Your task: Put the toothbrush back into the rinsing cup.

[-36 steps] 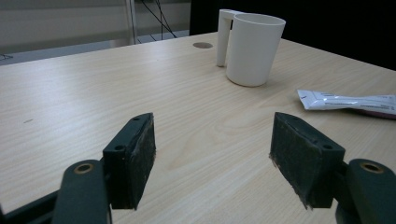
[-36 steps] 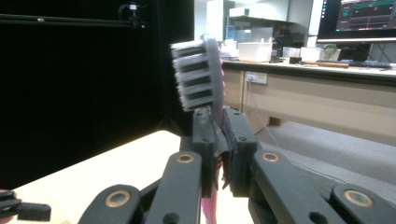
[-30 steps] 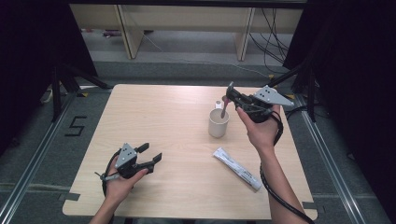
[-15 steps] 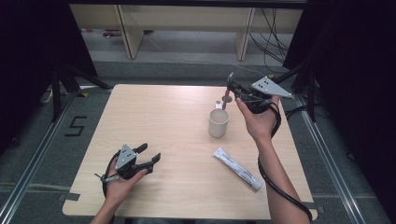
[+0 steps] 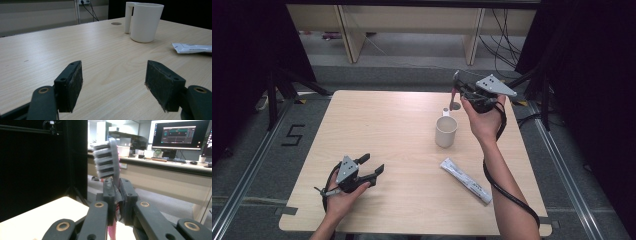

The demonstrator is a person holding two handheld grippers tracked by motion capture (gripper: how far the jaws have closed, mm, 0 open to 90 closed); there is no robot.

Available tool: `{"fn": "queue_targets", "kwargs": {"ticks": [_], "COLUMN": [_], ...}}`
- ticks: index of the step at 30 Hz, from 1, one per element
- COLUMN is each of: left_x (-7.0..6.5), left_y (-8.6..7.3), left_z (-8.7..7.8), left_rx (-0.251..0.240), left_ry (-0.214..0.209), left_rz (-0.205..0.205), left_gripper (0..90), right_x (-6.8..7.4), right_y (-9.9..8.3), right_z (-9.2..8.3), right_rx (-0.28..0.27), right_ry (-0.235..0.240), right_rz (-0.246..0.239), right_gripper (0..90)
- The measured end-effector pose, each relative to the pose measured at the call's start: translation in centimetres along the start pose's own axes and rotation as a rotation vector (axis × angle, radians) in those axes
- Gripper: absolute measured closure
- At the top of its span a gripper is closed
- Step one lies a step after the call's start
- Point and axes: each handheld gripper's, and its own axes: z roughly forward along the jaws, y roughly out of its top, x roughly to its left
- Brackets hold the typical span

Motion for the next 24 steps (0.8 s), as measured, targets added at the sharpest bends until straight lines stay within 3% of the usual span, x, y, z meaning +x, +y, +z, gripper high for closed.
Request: {"fn": "queue_targets", "kwargs": {"ticks": [6,10,24], "left_x": [0.0,-0.1,-0.1], "left_y": [0.0,0.0,0.0], "left_z": [0.0,0.0,0.0], "left_rx": [-0.004,-0.006,-0.008], "left_ry": [0.002,0.005,0.0], "left_rz": [0.002,0.002,0.002], "left_gripper": [30.0,30.0,29.8], "right_x": [-0.7,-0.7,-1.6], "right_y": [-0.2,-0.4,-1.7], "right_z": [1.2,1.8,4.0], "right_rx": [0.003,0.005,0.027], "right_ry": [-0.013,-0.023,-0.042], "right_rz": [-0.013,0.011,0.026], "right_gripper": [84.9,84.9,84.9]}}
